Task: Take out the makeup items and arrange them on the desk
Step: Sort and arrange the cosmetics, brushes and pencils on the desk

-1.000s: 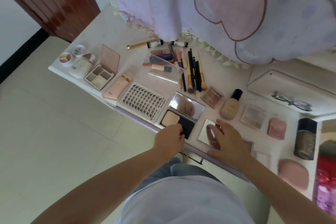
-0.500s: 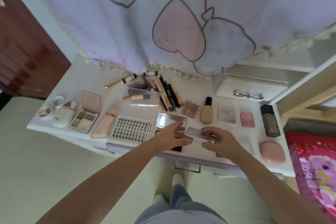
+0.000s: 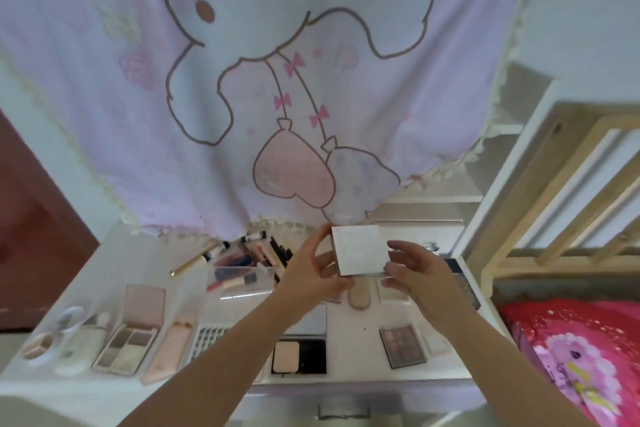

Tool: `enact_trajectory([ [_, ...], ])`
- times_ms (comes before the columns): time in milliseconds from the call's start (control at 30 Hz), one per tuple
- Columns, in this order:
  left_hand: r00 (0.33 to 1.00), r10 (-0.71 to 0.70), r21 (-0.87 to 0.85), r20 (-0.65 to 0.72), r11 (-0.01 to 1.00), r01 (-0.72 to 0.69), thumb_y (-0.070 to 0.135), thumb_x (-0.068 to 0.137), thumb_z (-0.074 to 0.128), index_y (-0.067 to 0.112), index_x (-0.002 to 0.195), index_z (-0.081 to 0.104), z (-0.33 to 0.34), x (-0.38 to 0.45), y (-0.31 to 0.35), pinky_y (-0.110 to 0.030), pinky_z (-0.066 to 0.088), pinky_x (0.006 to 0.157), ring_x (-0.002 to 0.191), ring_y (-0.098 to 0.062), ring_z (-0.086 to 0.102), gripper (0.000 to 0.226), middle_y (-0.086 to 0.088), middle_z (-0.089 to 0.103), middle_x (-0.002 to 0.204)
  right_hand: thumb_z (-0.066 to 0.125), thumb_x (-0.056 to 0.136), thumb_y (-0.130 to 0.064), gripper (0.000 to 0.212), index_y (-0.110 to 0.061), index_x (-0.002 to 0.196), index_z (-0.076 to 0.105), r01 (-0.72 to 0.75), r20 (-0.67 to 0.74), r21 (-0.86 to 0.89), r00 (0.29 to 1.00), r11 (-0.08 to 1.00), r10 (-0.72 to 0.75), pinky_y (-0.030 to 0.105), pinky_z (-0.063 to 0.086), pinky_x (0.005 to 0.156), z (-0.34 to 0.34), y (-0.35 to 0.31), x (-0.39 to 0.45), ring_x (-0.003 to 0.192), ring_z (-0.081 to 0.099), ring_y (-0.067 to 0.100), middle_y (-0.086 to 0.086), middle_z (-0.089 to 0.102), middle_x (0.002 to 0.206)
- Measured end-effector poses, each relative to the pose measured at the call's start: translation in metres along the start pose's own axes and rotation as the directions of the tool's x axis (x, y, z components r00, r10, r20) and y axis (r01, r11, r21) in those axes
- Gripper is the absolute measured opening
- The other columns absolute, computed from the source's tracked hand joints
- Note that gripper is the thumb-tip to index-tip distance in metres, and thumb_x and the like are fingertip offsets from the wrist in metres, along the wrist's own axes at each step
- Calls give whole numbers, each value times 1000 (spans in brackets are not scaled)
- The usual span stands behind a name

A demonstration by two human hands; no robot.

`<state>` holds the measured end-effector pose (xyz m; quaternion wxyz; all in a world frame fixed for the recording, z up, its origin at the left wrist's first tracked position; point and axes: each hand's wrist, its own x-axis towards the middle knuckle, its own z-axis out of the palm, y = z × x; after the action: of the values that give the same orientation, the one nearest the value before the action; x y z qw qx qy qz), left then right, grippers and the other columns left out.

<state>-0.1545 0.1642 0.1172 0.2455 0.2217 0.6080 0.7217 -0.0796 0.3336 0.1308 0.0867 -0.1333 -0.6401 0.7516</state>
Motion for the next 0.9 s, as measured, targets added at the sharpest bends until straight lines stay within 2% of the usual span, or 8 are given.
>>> enact_trajectory([
  [133,1000,-3,6,-25,1000,3,-8,76,63,19,114,46,5,10,22,-24,56,78,97,-9,64,50,6,60,111,51,83,11,23,-9,75,58,54,-112,-5,992,999,-55,14,49,48,3,-22,12,51,59,9,3,63,63],
  [233,989,-132,-97,-72,987,125,8,89,52,12,88,53,6,17,43,-19,56,59,66,-11,67,4,-6,64,84,49,83,12,28,-6,68,64,92,-22,-42,995,995,-93,15,51,51,-3,-46,25,51,62,7,1,67,59],
  [333,987,-160,21,0,987,160,9,90,51,10,88,58,7,20,58,-17,53,51,55,-9,66,8,-1,69,64,53,84,6,33,-16,66,68,144,65,-220,989,965,-133,12,51,57,-2,-61,34,58,61,6,-3,68,63],
  [433,980,-186,55,72,982,182,4,89,49,13,91,63,10,14,65,-16,53,52,61,-13,68,16,-2,72,68,57,84,-1,25,-24,74,64,202,26,-298,979,933,-203,13,46,62,7,-60,36,65,58,5,-4,65,75],
  [667,971,-222,42,-90,973,227,8,90,52,1,85,60,6,-4,60,-21,57,57,58,-18,69,11,-11,67,75,64,82,-19,17,-16,68,55,102,-30,-394,992,913,-124,17,40,48,23,-51,28,59,53,12,-3,55,64],
  [733,963,-193,-46,-188,981,188,6,89,53,-2,83,59,3,-8,56,-22,57,58,60,-21,69,11,-11,69,71,59,86,-15,9,-10,78,60,22,52,-291,999,957,-7,14,44,43,25,-49,22,53,58,13,1,59,65],
  [800,960,-167,-135,-223,981,139,6,89,53,-4,84,58,2,-12,55,-20,56,56,61,-21,70,12,-10,71,68,53,88,-4,10,-7,93,61,-12,145,-196,989,981,41,21,53,53,25,-47,17,63,63,19,9,66,78],
  [900,991,-123,-123,-55,986,115,10,86,56,5,99,60,1,-19,55,-18,55,59,71,-15,71,15,-3,74,78,45,89,2,18,-3,91,62,-61,188,-12,980,998,62,29,52,62,24,-49,16,68,61,23,13,65,80],
])
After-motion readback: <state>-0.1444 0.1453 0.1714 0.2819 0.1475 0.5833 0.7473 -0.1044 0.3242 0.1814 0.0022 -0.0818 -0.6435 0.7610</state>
